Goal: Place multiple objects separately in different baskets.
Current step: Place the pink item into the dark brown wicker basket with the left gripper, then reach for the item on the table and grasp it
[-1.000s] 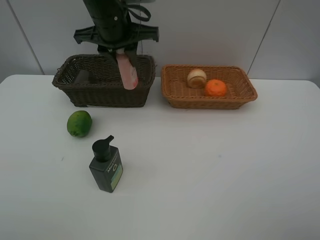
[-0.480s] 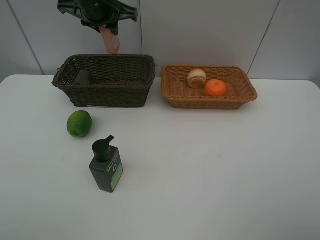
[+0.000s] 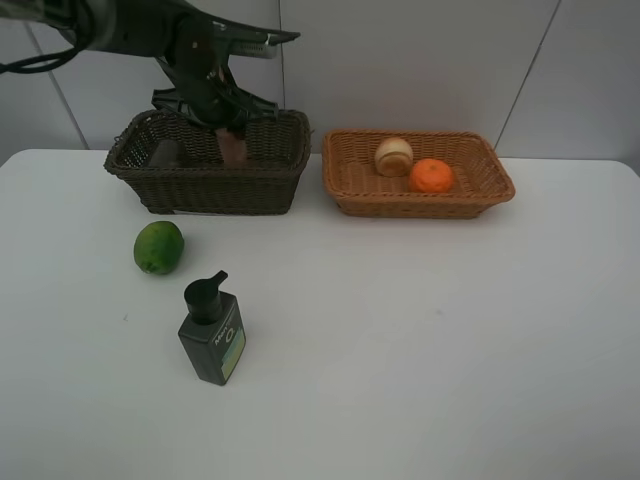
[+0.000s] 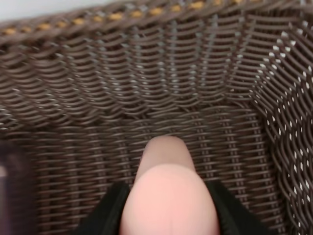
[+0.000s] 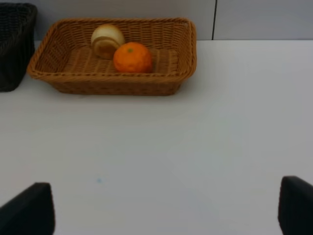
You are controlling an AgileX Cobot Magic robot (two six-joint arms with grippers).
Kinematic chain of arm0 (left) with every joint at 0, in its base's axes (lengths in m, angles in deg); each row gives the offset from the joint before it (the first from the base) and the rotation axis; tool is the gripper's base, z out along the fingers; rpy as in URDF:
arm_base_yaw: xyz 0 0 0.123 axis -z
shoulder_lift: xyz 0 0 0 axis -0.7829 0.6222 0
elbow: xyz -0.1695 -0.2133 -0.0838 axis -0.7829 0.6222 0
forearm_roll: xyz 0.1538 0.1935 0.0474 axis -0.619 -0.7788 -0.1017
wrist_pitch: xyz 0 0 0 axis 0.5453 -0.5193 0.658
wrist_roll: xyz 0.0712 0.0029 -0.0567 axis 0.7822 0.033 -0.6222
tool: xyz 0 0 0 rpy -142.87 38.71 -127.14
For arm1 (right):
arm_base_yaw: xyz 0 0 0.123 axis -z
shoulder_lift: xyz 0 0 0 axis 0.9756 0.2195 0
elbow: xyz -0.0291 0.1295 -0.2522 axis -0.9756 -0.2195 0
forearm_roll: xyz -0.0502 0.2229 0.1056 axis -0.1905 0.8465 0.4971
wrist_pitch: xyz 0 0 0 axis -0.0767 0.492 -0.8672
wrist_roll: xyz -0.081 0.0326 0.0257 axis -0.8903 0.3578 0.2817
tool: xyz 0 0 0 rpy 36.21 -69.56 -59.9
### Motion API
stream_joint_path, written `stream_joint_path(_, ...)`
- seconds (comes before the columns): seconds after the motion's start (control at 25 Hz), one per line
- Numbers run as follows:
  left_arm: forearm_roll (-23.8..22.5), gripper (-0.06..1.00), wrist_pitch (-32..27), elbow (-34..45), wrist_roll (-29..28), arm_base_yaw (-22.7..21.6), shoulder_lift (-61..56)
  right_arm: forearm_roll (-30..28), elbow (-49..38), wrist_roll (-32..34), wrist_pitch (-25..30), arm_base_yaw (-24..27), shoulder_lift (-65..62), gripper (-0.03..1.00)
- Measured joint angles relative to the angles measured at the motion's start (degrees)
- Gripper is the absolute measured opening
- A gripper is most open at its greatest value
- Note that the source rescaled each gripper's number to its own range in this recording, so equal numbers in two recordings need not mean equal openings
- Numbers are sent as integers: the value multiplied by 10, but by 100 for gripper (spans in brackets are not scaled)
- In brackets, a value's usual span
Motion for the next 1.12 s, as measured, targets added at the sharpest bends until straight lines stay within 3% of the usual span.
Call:
stream_joint_path(0.28, 25, 2, 49, 0, 0, -2, 13, 1, 0, 0, 0, 0, 0, 98)
stream_joint_path(0.36, 39, 7, 50, 0, 0, -2, 13, 1, 0, 0, 0, 0, 0, 98)
stream_joint_path(0.4, 43, 19, 51, 0, 0, -2, 13, 1, 0, 0, 0, 0, 0, 98)
stream_joint_path(0.52, 46, 71, 53, 0, 0, -2, 13, 1, 0, 0, 0, 0, 0, 98)
stream_joint_path(0.6, 47, 93, 50, 0, 0, -2, 13, 1, 0, 0, 0, 0, 0, 98)
stream_joint_path(0.72, 49, 99, 42, 0, 0, -2, 13, 1, 0, 0, 0, 0, 0, 98)
stream_joint_path(0.96, 54, 100, -14, 0, 0, -2, -27, 1, 0, 0, 0, 0, 0, 98)
stream_joint_path(1.12, 56, 100, -94, 0, 2, -2, -75, 1, 0, 0, 0, 0, 0, 98)
